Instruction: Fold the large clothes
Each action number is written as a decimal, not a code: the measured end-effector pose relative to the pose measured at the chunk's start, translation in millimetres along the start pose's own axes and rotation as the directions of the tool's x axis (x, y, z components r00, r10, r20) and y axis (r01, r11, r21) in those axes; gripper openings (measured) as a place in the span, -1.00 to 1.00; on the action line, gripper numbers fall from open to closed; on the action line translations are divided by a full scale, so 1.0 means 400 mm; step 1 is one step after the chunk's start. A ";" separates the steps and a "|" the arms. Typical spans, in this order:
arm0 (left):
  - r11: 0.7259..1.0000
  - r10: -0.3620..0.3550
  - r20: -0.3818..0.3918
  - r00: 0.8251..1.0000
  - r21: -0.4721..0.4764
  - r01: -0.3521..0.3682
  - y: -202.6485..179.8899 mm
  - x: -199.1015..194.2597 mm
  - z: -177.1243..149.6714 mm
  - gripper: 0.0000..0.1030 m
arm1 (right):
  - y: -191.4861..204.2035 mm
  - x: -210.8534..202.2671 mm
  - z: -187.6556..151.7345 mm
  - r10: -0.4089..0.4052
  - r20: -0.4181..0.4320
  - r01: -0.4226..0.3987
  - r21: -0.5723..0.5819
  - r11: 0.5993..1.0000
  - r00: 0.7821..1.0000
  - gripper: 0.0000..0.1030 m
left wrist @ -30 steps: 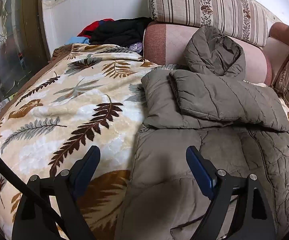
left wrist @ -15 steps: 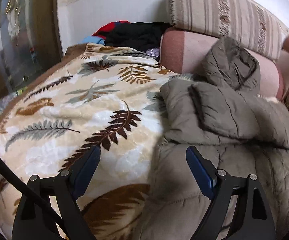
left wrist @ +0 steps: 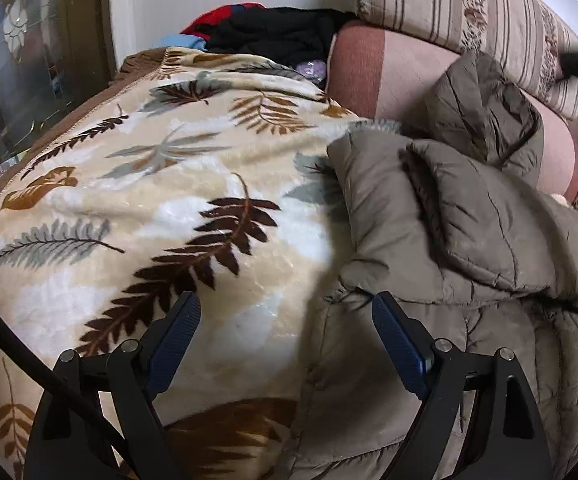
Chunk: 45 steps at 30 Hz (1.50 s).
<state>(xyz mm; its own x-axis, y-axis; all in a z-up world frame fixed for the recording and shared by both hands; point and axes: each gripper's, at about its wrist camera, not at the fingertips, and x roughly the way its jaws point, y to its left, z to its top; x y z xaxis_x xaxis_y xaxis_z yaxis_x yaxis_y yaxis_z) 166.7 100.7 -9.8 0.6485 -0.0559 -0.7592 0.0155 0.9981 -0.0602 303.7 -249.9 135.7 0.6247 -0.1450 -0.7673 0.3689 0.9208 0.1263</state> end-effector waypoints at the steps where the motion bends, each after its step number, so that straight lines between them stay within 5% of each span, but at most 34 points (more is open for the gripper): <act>1: 1.000 0.002 -0.004 1.000 0.009 -0.002 -0.005 0.004 -0.002 0.68 | 0.017 0.007 0.031 0.029 0.015 -0.029 -0.005 1.000 0.999 0.71; 7: 1.000 -0.006 -0.034 0.999 0.026 0.007 -0.020 0.027 -0.016 0.68 | 0.118 0.127 0.160 0.087 0.027 -0.087 -0.005 0.996 0.996 0.72; 16: 1.000 -0.027 -0.064 0.998 0.010 0.028 -0.024 0.060 -0.023 0.69 | 0.119 0.354 0.265 0.203 -0.028 -0.184 0.312 0.932 0.979 0.72; 17: 1.000 -0.027 -0.065 0.998 0.011 0.027 -0.023 0.061 -0.023 0.69 | 0.123 0.371 0.266 0.192 -0.044 -0.171 0.299 0.939 0.980 0.60; 19: 1.000 -0.024 -0.068 0.997 0.014 0.025 -0.026 0.061 -0.024 0.69 | 0.137 0.384 0.263 0.190 -0.067 -0.169 0.237 0.957 0.979 -0.82; 20: 1.000 -0.021 -0.068 0.997 0.017 0.022 -0.027 0.061 -0.023 0.69 | 0.144 0.382 0.252 0.165 -0.086 -0.145 0.201 0.969 0.983 -0.82; 27: 0.999 -0.026 -0.061 0.998 0.017 0.027 -0.021 0.041 -0.021 0.68 | 0.160 0.113 0.086 0.143 -0.018 -0.144 -0.066 0.987 0.990 -0.86; 35: 0.999 -0.026 -0.018 0.999 -0.030 0.026 0.020 -0.028 -0.028 0.68 | 0.007 -0.309 -0.317 0.258 0.034 -0.247 -0.183 0.951 0.966 -0.88; 41: 0.999 0.006 0.024 1.000 -0.044 -0.004 0.036 -0.067 -0.040 0.68 | -0.094 -0.384 -0.606 0.284 -0.016 -0.283 -0.136 0.949 0.959 -0.99; 45: 0.998 -0.015 0.017 1.000 -0.061 0.016 0.041 -0.057 -0.056 0.68 | -0.132 -0.343 -0.683 0.230 -0.087 -0.239 -0.120 0.963 0.969 -0.98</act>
<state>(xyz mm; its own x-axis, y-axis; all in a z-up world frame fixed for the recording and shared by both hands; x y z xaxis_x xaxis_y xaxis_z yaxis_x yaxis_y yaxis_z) 135.3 117.9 -7.9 0.6609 -0.0706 -0.7472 -0.0204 0.9935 -0.1118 10.7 -179.7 62.5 0.6305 0.1027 -0.7693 0.1233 0.9654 0.2299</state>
